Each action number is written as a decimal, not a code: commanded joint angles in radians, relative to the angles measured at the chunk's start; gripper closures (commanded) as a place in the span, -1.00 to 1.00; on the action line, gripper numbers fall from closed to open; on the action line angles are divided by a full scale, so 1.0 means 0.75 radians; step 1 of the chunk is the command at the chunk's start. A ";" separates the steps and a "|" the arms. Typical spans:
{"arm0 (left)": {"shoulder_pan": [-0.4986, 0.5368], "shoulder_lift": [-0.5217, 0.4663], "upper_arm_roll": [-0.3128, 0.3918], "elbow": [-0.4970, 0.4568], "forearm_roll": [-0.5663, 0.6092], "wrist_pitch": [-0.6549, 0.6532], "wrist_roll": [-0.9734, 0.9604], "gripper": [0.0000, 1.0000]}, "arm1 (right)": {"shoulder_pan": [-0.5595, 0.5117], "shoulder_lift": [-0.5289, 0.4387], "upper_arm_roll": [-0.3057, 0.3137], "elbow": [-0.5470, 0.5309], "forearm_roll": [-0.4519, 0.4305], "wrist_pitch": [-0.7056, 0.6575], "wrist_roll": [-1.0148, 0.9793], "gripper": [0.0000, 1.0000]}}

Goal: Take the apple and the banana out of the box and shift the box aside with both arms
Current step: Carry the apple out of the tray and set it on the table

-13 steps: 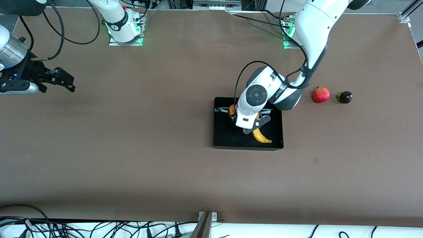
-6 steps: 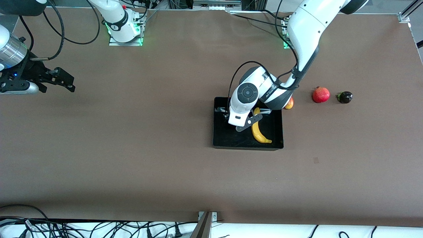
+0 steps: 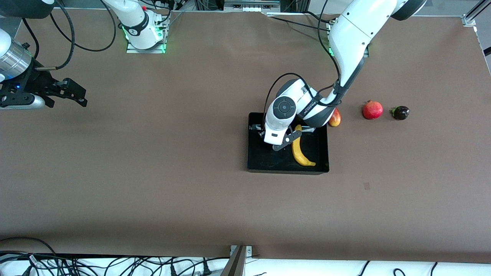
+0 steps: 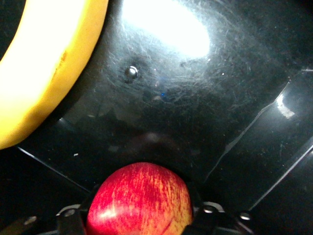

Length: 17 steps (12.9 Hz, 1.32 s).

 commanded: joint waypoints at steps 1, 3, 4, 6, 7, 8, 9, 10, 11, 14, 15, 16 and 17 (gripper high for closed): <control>0.001 -0.021 -0.022 -0.017 0.033 -0.012 -0.027 1.00 | -0.011 0.003 0.009 0.015 -0.004 -0.004 0.008 -1.00; 0.017 -0.074 -0.028 0.003 0.030 -0.126 -0.010 1.00 | -0.011 0.005 0.009 0.015 -0.004 -0.004 0.008 -1.00; 0.035 -0.125 -0.028 0.008 0.026 -0.195 0.014 1.00 | -0.011 0.003 0.009 0.015 -0.004 -0.004 0.010 -1.00; 0.101 -0.209 -0.028 0.040 -0.024 -0.320 0.100 1.00 | -0.011 0.003 0.009 0.015 -0.004 -0.004 0.008 -1.00; 0.140 -0.230 -0.026 0.097 -0.075 -0.414 0.177 1.00 | -0.011 0.005 0.009 0.015 -0.004 -0.004 0.010 -1.00; 0.188 -0.248 -0.026 0.152 -0.096 -0.506 0.259 1.00 | -0.011 0.005 0.009 0.017 -0.004 -0.004 0.010 -1.00; 0.246 -0.275 -0.026 0.173 -0.096 -0.576 0.359 1.00 | -0.011 0.005 0.009 0.015 -0.004 -0.004 0.010 -1.00; 0.309 -0.303 -0.026 0.173 -0.096 -0.605 0.473 1.00 | -0.011 0.003 0.009 0.015 -0.004 -0.004 0.010 -1.00; 0.381 -0.316 -0.024 0.173 -0.094 -0.617 0.578 1.00 | -0.011 0.003 0.009 0.017 -0.004 -0.004 0.008 -1.00; 0.595 -0.292 -0.012 0.173 -0.068 -0.587 0.956 1.00 | -0.011 0.003 0.009 0.015 -0.004 -0.004 0.008 -1.00; 0.649 -0.267 0.004 0.169 -0.054 -0.538 1.065 1.00 | -0.011 0.005 0.009 0.015 -0.004 -0.004 0.008 -1.00; 0.682 -0.234 0.011 0.165 -0.003 -0.487 1.122 1.00 | -0.011 0.003 0.009 0.015 -0.004 -0.004 0.010 -1.00; 0.716 -0.198 0.011 0.159 0.065 -0.438 1.147 1.00 | -0.011 0.003 0.009 0.015 -0.004 -0.004 0.010 -1.00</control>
